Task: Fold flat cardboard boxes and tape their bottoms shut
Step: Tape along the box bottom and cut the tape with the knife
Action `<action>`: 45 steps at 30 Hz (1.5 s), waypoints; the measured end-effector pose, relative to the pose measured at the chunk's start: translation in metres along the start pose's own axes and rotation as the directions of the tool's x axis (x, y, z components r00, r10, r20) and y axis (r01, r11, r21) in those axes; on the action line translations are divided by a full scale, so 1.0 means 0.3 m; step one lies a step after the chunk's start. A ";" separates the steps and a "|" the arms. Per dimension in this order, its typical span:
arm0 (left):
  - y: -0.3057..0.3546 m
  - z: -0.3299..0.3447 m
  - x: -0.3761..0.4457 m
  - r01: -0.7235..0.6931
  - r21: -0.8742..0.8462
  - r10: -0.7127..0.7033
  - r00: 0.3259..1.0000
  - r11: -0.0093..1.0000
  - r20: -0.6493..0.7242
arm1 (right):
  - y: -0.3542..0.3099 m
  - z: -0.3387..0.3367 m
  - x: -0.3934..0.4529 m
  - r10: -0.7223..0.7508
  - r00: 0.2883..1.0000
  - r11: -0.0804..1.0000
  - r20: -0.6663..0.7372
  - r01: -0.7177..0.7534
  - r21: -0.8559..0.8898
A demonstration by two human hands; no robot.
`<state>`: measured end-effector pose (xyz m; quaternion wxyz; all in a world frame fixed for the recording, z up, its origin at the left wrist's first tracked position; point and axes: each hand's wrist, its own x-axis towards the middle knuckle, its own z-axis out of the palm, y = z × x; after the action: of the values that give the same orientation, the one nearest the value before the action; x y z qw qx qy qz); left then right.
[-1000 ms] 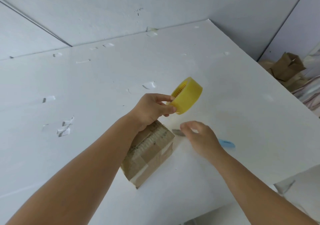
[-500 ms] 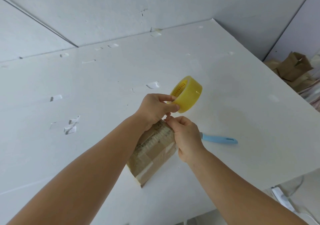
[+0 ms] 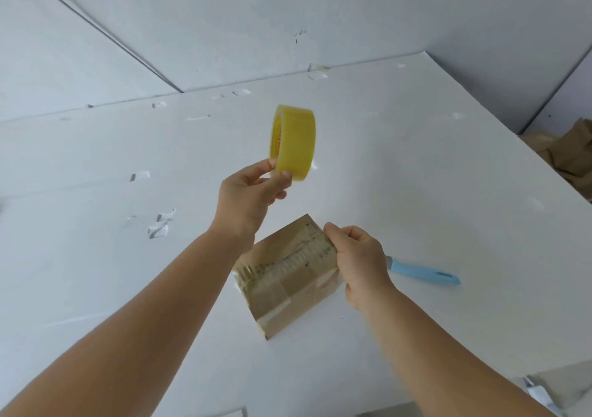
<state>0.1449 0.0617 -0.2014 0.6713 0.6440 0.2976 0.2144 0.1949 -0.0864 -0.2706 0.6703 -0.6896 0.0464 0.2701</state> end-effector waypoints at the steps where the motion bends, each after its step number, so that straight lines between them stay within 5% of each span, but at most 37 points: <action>1: -0.003 -0.029 -0.024 -0.019 0.010 0.019 0.999 1.000 -0.026 | -0.001 -0.002 -0.001 0.006 1.000 1.000 0.007 -0.006 -0.002; 10: -0.089 -0.058 -0.142 -0.073 -0.003 0.071 0.979 0.997 -0.192 | -0.009 -0.030 0.020 0.103 0.988 0.984 0.111 -0.084 -0.159; 17: -0.099 -0.053 -0.141 -0.096 0.023 0.099 0.967 0.995 -0.234 | 0.040 -0.031 0.026 0.327 0.927 0.940 0.183 -0.300 -0.160; 20: -0.095 -0.051 -0.144 -0.100 0.029 0.104 0.967 0.995 -0.233 | 0.043 -0.031 0.014 0.243 0.967 0.954 0.076 -0.224 -0.201; 23: -0.089 -0.057 -0.154 -0.089 0.015 0.090 0.966 0.996 -0.241 | 0.016 -0.047 -0.022 0.002 1.000 0.996 0.005 -0.001 -0.094; 27: -0.073 -0.049 -0.168 -0.040 -0.026 0.032 0.966 0.999 -0.255 | -0.011 -0.026 -0.084 -0.234 0.922 0.921 0.309 0.312 -0.232; 31: -0.062 -0.029 -0.207 0.082 -0.173 -0.117 0.973 0.981 -0.198 | -0.085 -0.009 -0.014 -0.229 0.912 0.901 0.340 0.331 -0.280; 37: -0.026 -0.019 -0.238 0.053 -0.368 -0.057 0.998 0.928 -0.001 | -0.196 -0.001 0.068 -0.110 0.805 0.836 0.583 0.392 -0.384; 41: 0.020 -0.054 -0.212 0.038 -0.309 0.013 0.987 0.950 0.160 | -0.247 0.006 0.069 -0.186 0.830 0.961 0.526 0.266 -0.081; 45: 0.047 -0.068 -0.177 0.064 -0.122 -0.021 0.945 0.990 0.326 | -0.289 -0.008 0.043 -0.231 0.744 0.963 0.627 0.082 0.257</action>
<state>0.0937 0.0423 -0.1807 0.7563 0.6184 0.1825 0.1104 0.2435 -0.0765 -0.1983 0.7345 -0.4782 -0.2191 0.4287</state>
